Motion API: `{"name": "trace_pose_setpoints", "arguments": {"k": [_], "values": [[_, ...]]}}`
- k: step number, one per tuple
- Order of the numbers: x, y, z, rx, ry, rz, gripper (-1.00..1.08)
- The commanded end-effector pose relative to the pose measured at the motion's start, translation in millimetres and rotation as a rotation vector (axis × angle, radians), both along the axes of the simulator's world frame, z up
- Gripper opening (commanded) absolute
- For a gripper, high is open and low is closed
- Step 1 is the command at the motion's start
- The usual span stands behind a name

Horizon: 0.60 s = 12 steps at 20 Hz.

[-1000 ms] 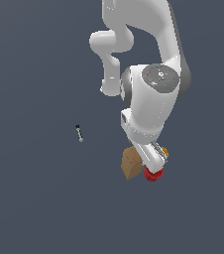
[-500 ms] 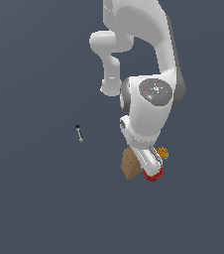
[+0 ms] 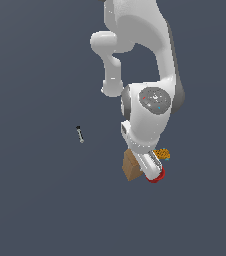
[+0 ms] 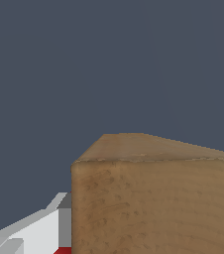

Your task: Pick up a designated object from a clutter of objects.

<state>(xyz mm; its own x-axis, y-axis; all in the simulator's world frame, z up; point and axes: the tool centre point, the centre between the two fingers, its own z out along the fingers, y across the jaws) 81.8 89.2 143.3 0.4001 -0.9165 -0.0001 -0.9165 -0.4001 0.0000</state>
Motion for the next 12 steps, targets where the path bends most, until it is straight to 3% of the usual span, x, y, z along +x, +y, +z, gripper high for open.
{"name": "trace_pose_setpoints", "arguments": {"k": [1, 12], "values": [[0.1, -0.2, -0.6, 0.000, 0.000, 0.000, -1.00], [-0.5, -2.9, 4.3, 0.000, 0.000, 0.000, -1.00]]}}
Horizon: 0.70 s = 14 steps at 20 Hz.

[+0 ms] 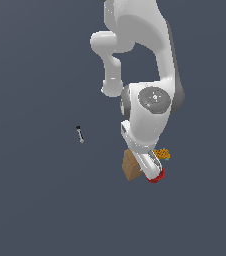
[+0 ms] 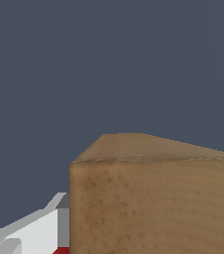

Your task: Pick up a designated object from a clutter of objects.

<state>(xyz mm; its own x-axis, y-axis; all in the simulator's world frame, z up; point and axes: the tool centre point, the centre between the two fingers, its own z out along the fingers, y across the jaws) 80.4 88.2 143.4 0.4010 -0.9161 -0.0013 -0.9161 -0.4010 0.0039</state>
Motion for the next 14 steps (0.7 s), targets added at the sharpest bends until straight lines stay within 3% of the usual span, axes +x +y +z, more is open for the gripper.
{"name": "trace_pose_setpoints", "arguments": {"k": [1, 7, 14], "values": [[1, -4, 7, 0.000, -0.004, -0.001, -1.00], [-4, -21, 35, 0.001, -0.004, -0.001, -1.00], [-12, -60, 96, 0.002, -0.004, -0.001, -1.00]]}}
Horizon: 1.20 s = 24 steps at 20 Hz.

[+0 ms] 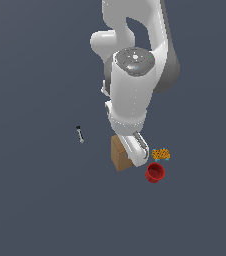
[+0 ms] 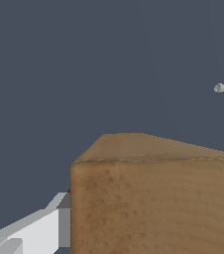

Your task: Pick up a designated object from a clutter of objects.

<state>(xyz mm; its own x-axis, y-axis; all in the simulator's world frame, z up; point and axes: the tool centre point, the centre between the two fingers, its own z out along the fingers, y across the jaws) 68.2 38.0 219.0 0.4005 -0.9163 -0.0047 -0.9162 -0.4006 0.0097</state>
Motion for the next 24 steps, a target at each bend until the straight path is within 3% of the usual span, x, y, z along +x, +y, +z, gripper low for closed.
{"name": "trace_pose_setpoints", "arguments": {"k": [1, 14, 24], "values": [[-1, -16, 31, 0.001, -0.011, -0.001, -1.00], [-16, -97, 159, 0.001, -0.011, -0.001, -1.00], [-18, -125, 204, 0.000, -0.011, -0.001, -1.00]]}}
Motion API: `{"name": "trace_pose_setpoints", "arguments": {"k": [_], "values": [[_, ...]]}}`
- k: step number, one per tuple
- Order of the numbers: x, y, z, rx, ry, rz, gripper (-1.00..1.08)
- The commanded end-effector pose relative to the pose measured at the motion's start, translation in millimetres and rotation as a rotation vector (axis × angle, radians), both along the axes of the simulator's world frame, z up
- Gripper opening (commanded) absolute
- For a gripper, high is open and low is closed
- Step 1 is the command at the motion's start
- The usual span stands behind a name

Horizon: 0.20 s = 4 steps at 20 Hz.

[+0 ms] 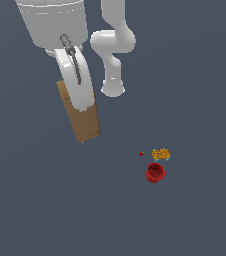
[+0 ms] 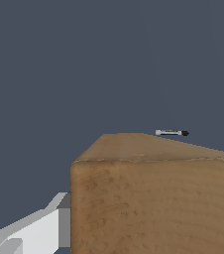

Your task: Pick up a designated object from a clutter of objects.

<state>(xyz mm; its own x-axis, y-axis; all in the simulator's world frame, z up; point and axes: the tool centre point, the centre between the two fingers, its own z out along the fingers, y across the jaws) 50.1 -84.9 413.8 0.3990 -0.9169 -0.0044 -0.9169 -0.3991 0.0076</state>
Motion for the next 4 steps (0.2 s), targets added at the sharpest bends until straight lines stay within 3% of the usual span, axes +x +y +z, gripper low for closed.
{"name": "trace_pose_setpoints", "arguments": {"k": [1, 4], "values": [[0.5, -3.5, 10.5, -0.001, -0.009, 0.001, -1.00], [0.5, -4.9, 12.5, -0.001, -0.009, 0.001, -1.00]]}}
